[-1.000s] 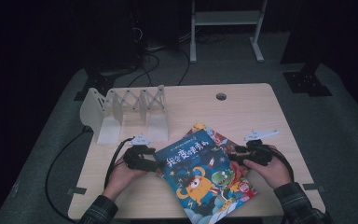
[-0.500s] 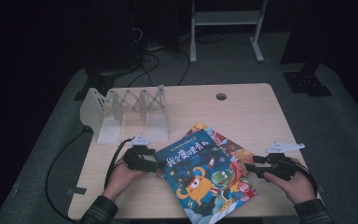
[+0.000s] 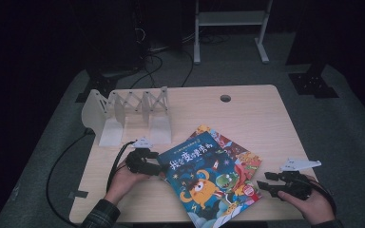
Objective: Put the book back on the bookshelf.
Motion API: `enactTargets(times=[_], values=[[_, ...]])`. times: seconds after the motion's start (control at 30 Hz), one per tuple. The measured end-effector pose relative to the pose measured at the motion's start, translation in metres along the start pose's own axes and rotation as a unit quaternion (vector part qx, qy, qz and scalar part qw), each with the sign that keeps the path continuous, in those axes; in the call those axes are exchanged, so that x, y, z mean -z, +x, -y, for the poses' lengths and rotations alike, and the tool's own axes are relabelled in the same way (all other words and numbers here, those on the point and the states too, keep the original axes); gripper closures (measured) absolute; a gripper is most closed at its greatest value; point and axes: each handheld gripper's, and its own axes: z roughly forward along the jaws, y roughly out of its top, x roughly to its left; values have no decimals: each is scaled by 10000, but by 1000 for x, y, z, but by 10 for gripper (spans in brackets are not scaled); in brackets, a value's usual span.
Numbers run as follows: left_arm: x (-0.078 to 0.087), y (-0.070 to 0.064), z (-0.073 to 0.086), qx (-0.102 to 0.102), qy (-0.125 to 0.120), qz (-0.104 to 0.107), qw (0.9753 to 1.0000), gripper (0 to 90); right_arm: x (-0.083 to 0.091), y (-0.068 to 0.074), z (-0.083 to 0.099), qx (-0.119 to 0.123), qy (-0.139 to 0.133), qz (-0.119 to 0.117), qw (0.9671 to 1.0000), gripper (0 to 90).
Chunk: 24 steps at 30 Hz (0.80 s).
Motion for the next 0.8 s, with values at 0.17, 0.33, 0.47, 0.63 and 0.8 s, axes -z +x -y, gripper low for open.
enactTargets(times=[0.17, 0.33, 0.47, 0.63, 0.8], values=[[0, 0, 0, -1, -2, -4, 10000, 227, 4, 3, 5, -2, -37, -39, 10000, 468], [0, 0, 0, 2, 3, -2, 10000, 227, 7, 7, 11, 49, 24, -13, 10000, 466], [0, 0, 0, 9, 3, 4, 10000, 226, 9, 9, 14, 71, 39, 2, 10000, 460], [0, 0, 0, 33, -1, 15, 10000, 226, 11, 14, 18, 143, 99, -58, 9998, 450], [0, 0, 0, 36, 0, 18, 10000, 227, 10, 14, 19, 163, 141, -49, 9998, 434]])
